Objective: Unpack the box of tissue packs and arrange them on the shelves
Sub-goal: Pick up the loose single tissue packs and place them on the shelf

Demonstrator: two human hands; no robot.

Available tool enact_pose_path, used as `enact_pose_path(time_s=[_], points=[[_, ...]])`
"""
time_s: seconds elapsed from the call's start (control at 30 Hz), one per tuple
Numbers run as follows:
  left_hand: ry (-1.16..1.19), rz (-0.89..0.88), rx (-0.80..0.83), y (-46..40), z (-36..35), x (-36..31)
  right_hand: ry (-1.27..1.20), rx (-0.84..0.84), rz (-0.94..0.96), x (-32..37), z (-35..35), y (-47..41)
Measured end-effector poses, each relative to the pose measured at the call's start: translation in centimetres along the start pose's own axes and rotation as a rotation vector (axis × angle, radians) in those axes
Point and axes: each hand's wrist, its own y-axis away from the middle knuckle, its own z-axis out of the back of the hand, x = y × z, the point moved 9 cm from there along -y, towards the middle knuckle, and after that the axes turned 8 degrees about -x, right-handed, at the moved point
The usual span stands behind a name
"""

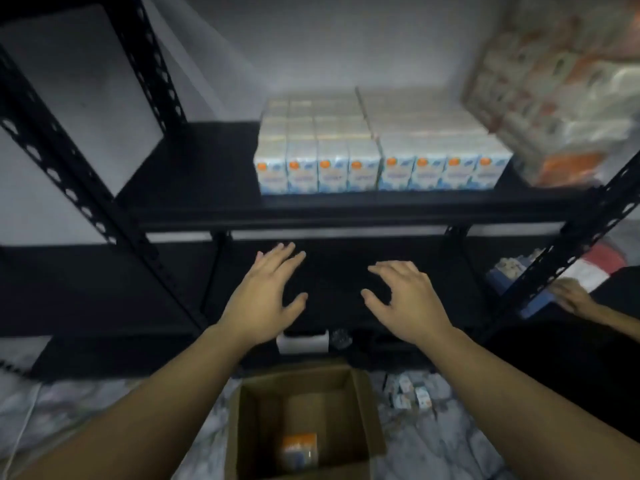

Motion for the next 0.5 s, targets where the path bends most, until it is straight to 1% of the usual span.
enact_pose_path(time_s=[0.17, 0.37, 0.5], points=[[0.07, 0.166, 0.162, 9.3, -8.9, 3.9, -0.041, 0.181, -0.123, -3.1, -9.0, 8.0], [0.101, 0.348, 0.374, 18.6, -20.6, 10.4, -0.123, 0.382, -0.328, -7.0, -21.5, 16.9], [0.146, 0.391, 0.449, 22.9, -29.2, 14.8, -0.141, 0.481, -0.468, -10.5, -30.4, 21.2]])
